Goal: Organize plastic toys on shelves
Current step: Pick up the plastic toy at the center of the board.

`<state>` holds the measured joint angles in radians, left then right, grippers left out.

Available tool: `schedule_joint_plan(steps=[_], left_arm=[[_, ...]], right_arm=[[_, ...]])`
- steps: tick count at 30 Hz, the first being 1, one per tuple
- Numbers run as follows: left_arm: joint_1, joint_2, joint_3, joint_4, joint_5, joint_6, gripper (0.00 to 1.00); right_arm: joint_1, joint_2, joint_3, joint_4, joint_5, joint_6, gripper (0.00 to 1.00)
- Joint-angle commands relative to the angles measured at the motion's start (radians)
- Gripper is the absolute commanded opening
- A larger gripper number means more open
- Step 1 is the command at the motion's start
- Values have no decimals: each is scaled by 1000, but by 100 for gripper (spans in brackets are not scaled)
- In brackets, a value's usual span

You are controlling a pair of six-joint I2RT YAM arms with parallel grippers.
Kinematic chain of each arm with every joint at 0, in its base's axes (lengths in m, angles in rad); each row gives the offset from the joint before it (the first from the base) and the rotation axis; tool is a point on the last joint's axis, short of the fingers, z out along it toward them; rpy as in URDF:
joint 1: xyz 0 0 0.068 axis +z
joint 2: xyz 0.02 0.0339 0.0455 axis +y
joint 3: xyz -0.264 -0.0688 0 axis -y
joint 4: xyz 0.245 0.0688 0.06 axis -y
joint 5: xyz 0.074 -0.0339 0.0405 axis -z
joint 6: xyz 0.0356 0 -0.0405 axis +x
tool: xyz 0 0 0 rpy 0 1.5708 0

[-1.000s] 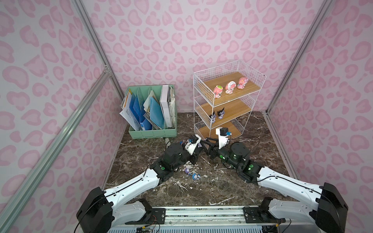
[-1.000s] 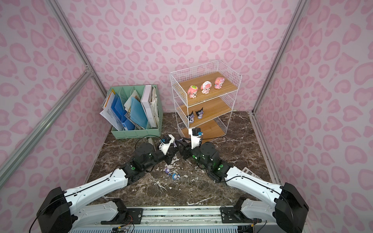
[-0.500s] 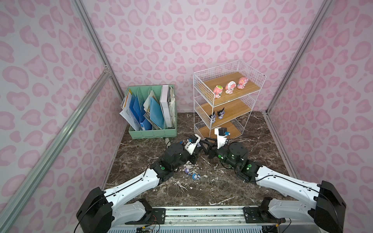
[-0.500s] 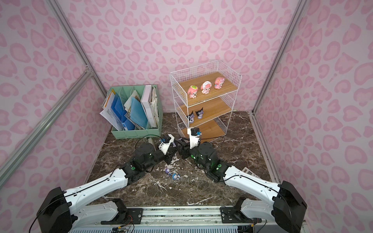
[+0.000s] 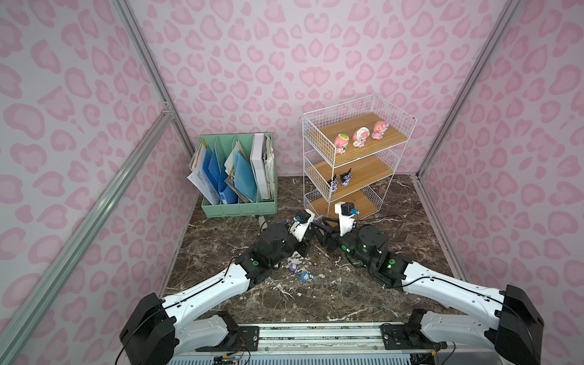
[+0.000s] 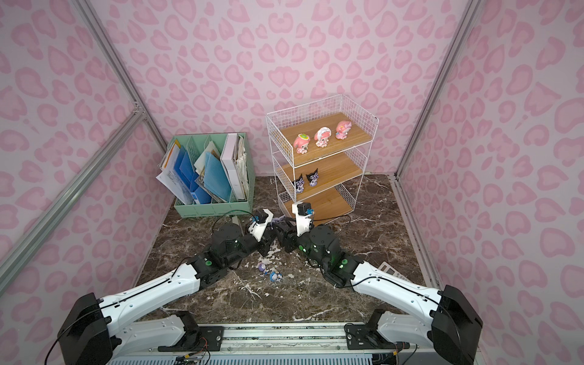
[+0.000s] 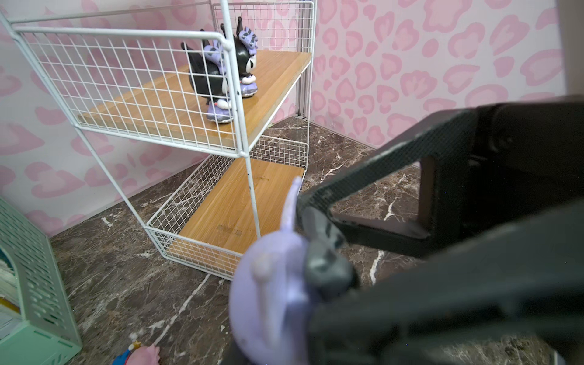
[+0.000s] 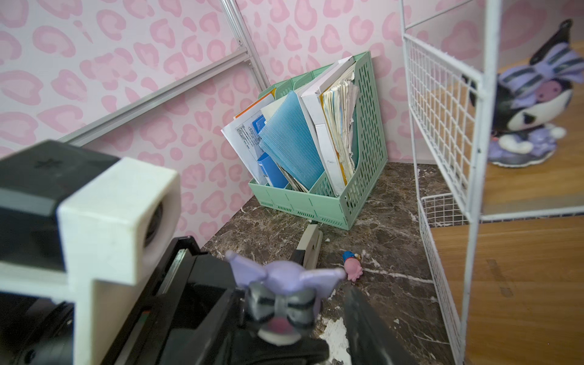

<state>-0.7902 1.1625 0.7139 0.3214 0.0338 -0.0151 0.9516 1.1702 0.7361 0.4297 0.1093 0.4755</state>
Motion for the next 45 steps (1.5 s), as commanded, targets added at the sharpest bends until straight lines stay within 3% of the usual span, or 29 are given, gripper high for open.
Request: schedule_joint_plan(steps=[1, 22, 33, 41, 45], left_arm=[[-2, 0, 7, 21, -12, 15, 11], [-17, -1, 2, 29, -7, 38, 11], [-29, 8, 9, 13, -29, 53, 12], [-36, -1, 4, 19, -20, 58, 22], [-35, 4, 9, 15, -13, 55, 30]], right_arm=[[-1, -9, -9, 9, 15, -33, 58], [-28, -2, -27, 102, -75, -11, 45], [-28, 5, -17, 86, -60, -10, 37], [-37, 2, -14, 56, -53, -26, 24], [-44, -3, -9, 42, -67, -38, 24]])
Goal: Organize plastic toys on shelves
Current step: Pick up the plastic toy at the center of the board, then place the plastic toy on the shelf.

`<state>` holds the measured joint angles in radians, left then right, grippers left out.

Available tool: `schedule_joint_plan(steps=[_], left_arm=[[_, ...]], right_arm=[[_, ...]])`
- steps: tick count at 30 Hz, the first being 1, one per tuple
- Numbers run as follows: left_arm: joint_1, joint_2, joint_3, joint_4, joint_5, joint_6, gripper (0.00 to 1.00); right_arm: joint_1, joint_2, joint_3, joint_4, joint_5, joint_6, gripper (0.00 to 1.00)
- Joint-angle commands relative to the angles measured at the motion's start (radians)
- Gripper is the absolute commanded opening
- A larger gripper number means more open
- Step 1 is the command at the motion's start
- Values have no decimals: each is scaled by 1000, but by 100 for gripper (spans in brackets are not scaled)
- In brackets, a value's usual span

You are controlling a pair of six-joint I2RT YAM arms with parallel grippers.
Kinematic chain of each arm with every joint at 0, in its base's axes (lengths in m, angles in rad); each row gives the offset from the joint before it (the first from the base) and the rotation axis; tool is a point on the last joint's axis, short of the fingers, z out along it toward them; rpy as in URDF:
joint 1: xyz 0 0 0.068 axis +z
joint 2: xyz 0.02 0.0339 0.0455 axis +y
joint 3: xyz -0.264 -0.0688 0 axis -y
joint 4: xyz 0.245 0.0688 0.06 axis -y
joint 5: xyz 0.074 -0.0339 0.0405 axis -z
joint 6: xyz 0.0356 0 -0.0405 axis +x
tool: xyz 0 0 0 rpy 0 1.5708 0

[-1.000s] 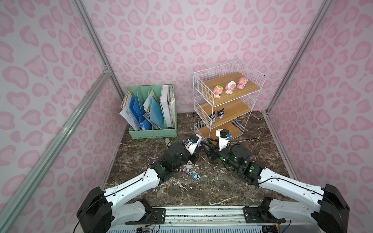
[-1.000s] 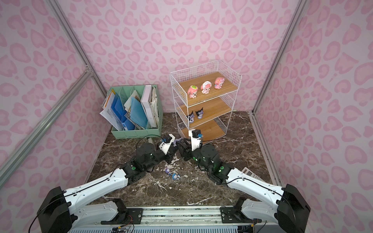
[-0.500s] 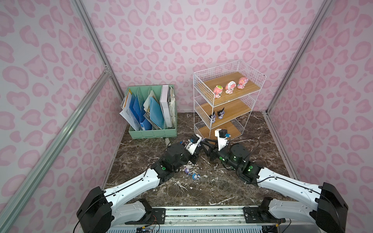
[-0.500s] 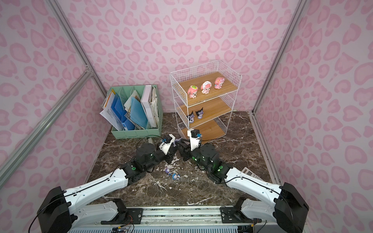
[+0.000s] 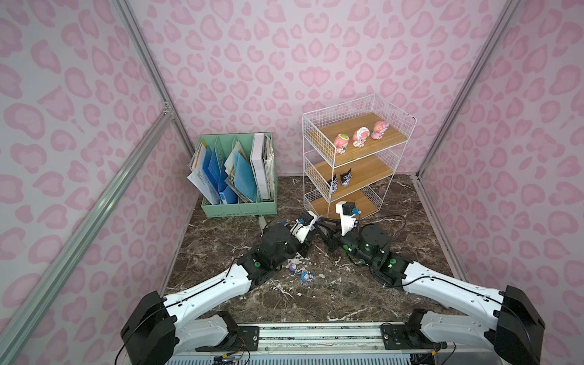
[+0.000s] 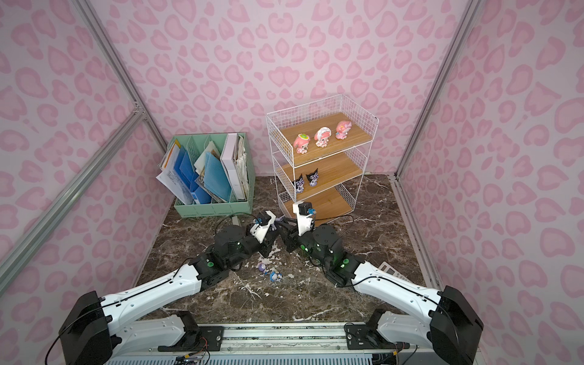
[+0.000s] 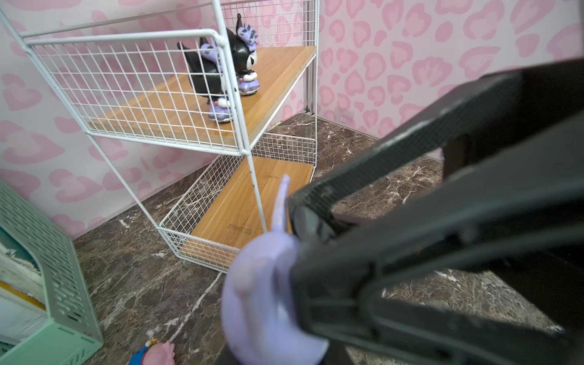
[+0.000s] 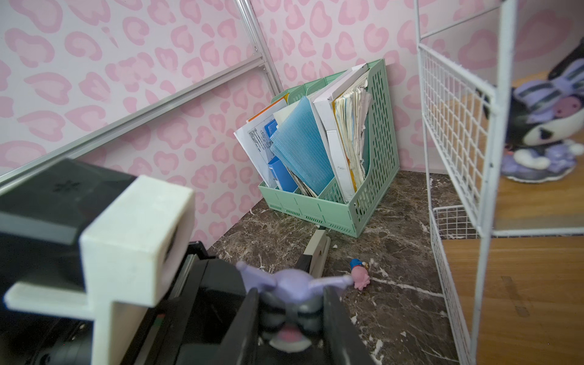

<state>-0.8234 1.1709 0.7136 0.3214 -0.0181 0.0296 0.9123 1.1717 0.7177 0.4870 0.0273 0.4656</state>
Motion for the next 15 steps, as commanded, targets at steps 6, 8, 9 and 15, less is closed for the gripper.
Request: schedule_joint_plan(steps=[6, 8, 9, 15], left_arm=[[-3, -1, 12, 17, 72, 7, 54], [-2, 5, 29, -8, 79, 5, 59], [-2, 7, 37, -19, 81, 2, 60], [11, 6, 85, -66, 106, -37, 77]], right_arm=[[-43, -37, 7, -56, 0, -75, 23], [-69, -59, 3, -79, -4, -115, 23], [-81, -71, 7, -102, 10, -124, 23], [-215, -158, 24, -191, -13, -262, 23]])
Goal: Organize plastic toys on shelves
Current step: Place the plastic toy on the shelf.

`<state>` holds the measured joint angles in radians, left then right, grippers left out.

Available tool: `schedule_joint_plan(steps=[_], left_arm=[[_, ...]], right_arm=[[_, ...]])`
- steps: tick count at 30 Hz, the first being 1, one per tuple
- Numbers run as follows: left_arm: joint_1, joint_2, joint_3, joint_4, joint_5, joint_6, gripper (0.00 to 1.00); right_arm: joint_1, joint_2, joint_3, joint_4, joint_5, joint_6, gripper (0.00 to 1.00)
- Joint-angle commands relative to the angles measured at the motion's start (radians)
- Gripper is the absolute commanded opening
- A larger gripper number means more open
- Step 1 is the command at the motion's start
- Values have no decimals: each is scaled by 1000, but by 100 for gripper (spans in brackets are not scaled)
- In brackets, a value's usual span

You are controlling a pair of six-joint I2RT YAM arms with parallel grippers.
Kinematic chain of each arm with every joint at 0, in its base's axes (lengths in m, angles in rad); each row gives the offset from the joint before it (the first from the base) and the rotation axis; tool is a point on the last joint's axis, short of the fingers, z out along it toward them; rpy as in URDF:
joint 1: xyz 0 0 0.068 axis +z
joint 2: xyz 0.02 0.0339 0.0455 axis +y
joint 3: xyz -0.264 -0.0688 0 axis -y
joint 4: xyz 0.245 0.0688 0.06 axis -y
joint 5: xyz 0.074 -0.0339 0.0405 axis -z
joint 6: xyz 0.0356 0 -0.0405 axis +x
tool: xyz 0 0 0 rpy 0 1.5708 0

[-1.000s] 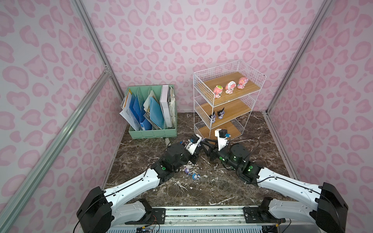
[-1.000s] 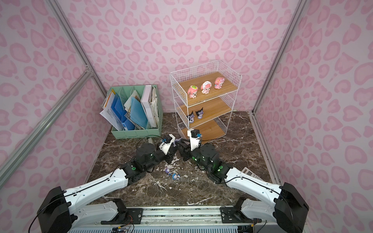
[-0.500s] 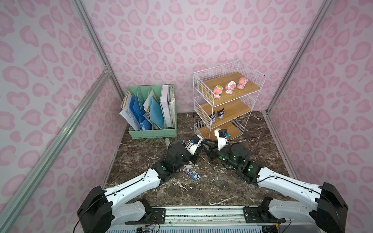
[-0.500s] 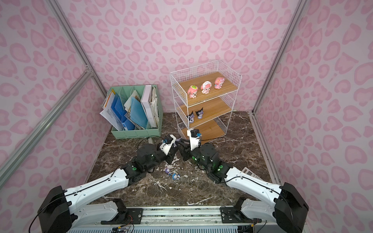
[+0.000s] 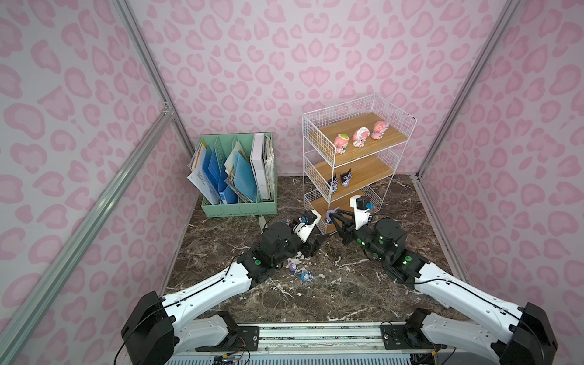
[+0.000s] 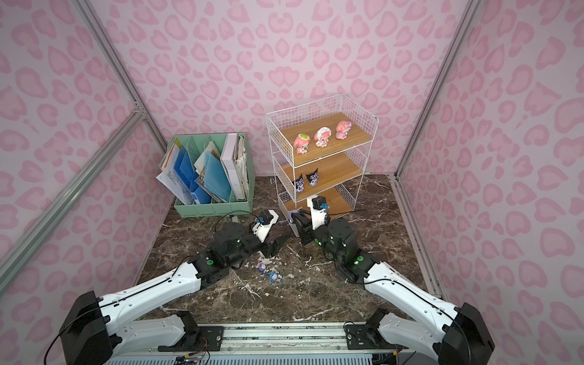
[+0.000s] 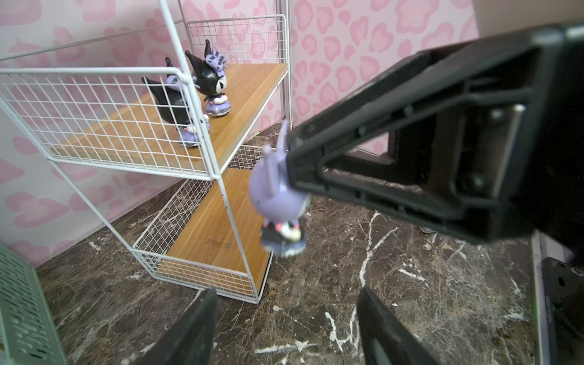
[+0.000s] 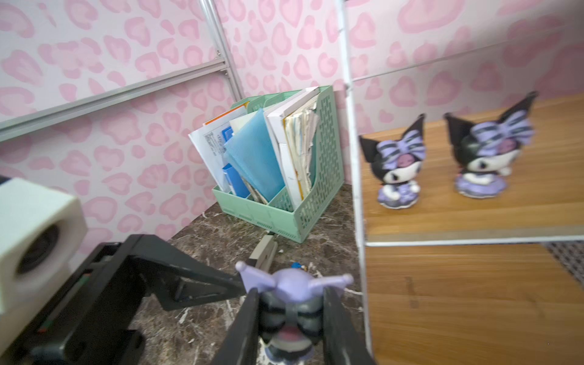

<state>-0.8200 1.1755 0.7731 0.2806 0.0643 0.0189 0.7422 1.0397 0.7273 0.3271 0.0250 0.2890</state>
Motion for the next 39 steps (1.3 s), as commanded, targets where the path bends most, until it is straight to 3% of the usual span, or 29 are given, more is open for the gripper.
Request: schedule_joint_plan(steps=[1, 9, 17, 39], left_arm=[[14, 2, 41, -42, 18, -40, 79], [120, 1, 114, -110, 83, -156, 90], [159, 7, 166, -166, 100, -181, 99], [167, 24, 196, -215, 128, -154, 99]], right_arm=[[-78, -35, 20, -41, -25, -105, 23], [-315, -42, 69, -50, -158, -235, 24], [-487, 102, 178, -10, -356, -313, 25], [-525, 412, 410, 5, -418, -412, 27]])
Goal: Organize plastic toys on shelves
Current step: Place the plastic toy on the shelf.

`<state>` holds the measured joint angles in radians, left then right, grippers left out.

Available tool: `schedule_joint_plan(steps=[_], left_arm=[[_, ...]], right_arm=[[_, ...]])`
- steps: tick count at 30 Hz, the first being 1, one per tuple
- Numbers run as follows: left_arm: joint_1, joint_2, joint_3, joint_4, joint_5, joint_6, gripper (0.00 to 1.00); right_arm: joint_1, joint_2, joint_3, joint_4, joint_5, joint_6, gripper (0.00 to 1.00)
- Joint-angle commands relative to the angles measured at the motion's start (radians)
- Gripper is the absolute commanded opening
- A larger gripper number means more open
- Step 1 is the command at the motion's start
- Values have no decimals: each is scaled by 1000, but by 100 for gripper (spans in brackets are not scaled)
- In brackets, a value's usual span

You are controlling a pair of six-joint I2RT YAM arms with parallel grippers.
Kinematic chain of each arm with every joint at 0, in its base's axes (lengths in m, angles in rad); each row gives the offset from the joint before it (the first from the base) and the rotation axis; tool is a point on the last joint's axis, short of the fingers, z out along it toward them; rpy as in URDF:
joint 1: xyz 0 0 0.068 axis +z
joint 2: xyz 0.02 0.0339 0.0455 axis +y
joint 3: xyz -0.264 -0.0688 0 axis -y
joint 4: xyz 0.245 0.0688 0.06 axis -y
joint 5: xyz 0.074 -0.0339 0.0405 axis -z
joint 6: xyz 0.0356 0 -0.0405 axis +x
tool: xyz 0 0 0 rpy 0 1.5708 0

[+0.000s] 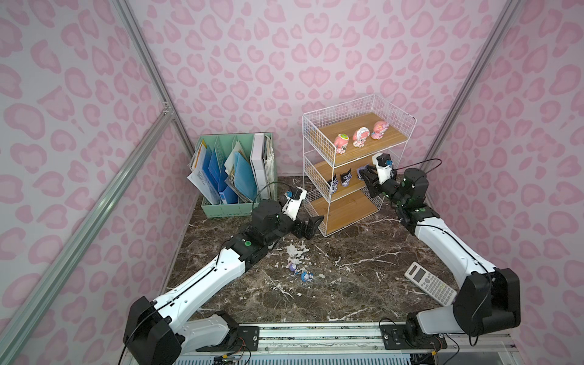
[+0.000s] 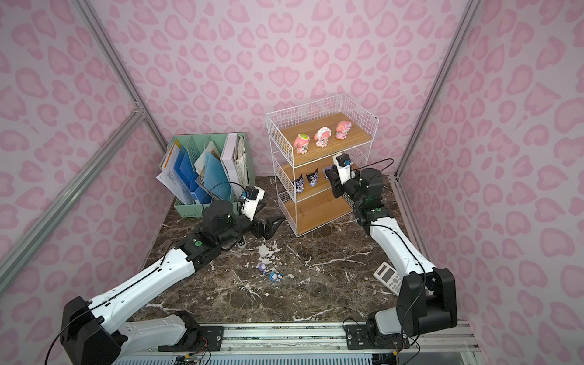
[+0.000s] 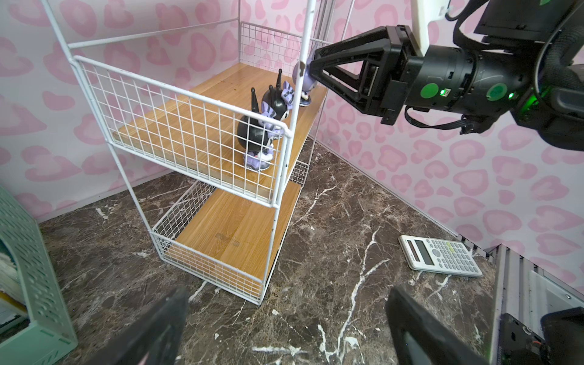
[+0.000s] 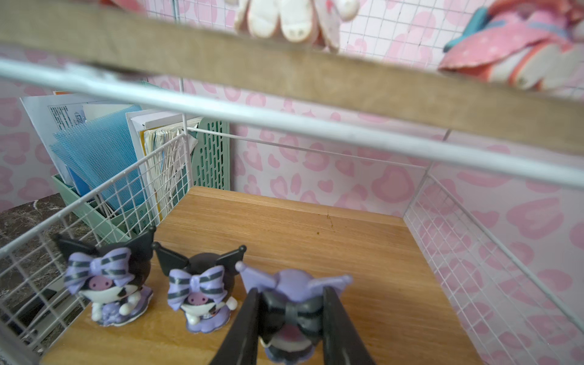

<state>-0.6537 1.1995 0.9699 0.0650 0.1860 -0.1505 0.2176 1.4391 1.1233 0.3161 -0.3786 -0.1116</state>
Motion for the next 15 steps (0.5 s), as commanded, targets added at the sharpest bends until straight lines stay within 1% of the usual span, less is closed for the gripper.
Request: schedule_joint_plan(steps=[1, 15], left_arm=[[1, 0, 0, 0, 6, 16, 99], [1, 2, -5, -8, 10, 23, 99]], right_arm=[[0, 21, 18, 13, -14, -13, 27], [-2, 68, 46, -18, -31, -18, 30]])
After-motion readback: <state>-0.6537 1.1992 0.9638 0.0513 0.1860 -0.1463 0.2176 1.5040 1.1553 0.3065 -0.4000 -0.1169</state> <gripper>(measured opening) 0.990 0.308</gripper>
